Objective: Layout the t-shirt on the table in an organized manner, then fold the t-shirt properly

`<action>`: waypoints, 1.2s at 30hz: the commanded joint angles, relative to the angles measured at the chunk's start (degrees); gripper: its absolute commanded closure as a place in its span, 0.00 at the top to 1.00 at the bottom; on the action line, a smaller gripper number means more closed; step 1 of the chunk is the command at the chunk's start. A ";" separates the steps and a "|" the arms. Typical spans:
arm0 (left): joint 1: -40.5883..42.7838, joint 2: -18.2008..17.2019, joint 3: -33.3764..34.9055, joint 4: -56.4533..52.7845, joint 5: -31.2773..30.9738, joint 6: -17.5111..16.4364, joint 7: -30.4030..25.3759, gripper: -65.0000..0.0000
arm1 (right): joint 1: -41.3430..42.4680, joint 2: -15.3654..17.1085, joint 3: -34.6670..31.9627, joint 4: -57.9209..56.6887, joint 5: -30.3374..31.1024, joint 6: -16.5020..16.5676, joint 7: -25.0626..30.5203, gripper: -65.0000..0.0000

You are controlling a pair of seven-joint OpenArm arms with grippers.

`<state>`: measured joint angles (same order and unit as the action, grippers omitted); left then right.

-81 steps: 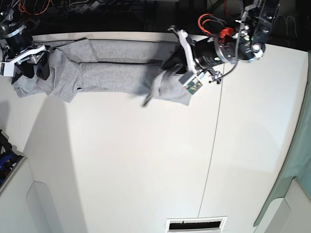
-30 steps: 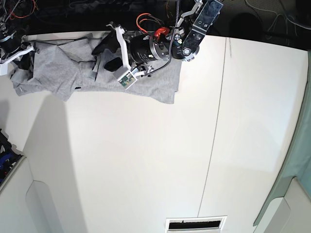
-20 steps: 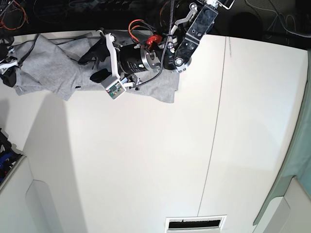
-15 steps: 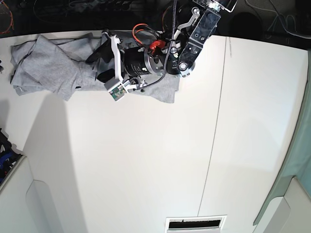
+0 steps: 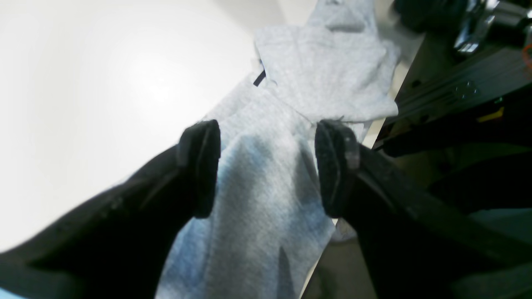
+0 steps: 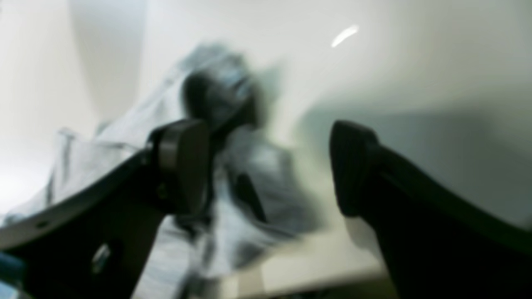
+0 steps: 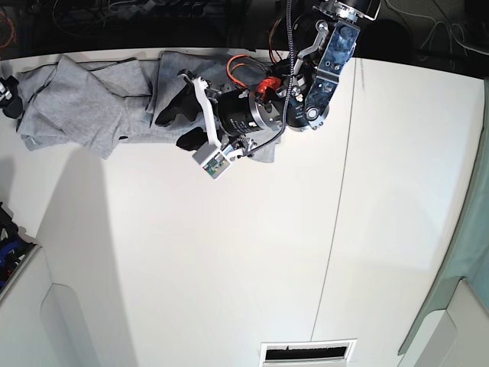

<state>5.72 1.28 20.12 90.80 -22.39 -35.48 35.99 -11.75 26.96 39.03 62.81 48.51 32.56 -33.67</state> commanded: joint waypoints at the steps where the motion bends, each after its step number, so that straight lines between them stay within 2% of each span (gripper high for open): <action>1: -0.61 0.57 0.07 1.11 -1.20 -0.81 -1.03 0.59 | 0.85 1.44 -0.55 -0.28 1.99 0.59 1.01 0.69; 10: -0.61 0.46 0.04 1.11 -1.20 -0.81 -1.03 0.59 | 1.88 1.40 -6.67 -1.88 7.76 1.88 -3.65 0.69; 15: -0.61 0.46 0.04 1.11 -1.14 -0.81 -1.03 0.59 | 1.88 1.09 -6.86 -1.81 6.99 1.95 -4.55 0.66; 17: -0.63 0.44 0.02 1.11 -1.11 -0.79 -1.05 0.59 | 1.88 0.83 -6.84 -1.77 5.55 1.95 -4.50 0.51; 21: -0.66 0.46 -2.73 1.11 -3.56 -0.76 -1.03 0.59 | 1.86 0.48 -6.84 -1.75 3.28 1.95 -2.47 0.00; 26: -0.63 0.44 -9.97 1.11 -6.78 -0.76 0.42 0.59 | 1.90 0.83 -5.46 -1.20 -2.32 1.73 5.11 0.00; 29: -0.52 -0.37 -14.64 1.11 -7.91 -0.76 1.95 0.59 | 1.88 0.83 -2.19 1.16 -2.36 1.73 5.38 0.00; 32: 0.26 -2.97 -18.27 1.11 -9.53 -0.76 1.97 0.59 | 1.86 0.81 0.55 5.75 0.09 1.70 3.04 0.00; 36: 2.80 -5.64 -21.70 1.05 -9.53 -0.76 1.79 0.59 | 1.86 0.48 0.92 14.91 6.58 1.73 -3.58 0.00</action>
<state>8.97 -4.75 -1.80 90.80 -30.52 -35.62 38.94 -10.41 26.39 39.57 76.90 53.60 33.47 -38.76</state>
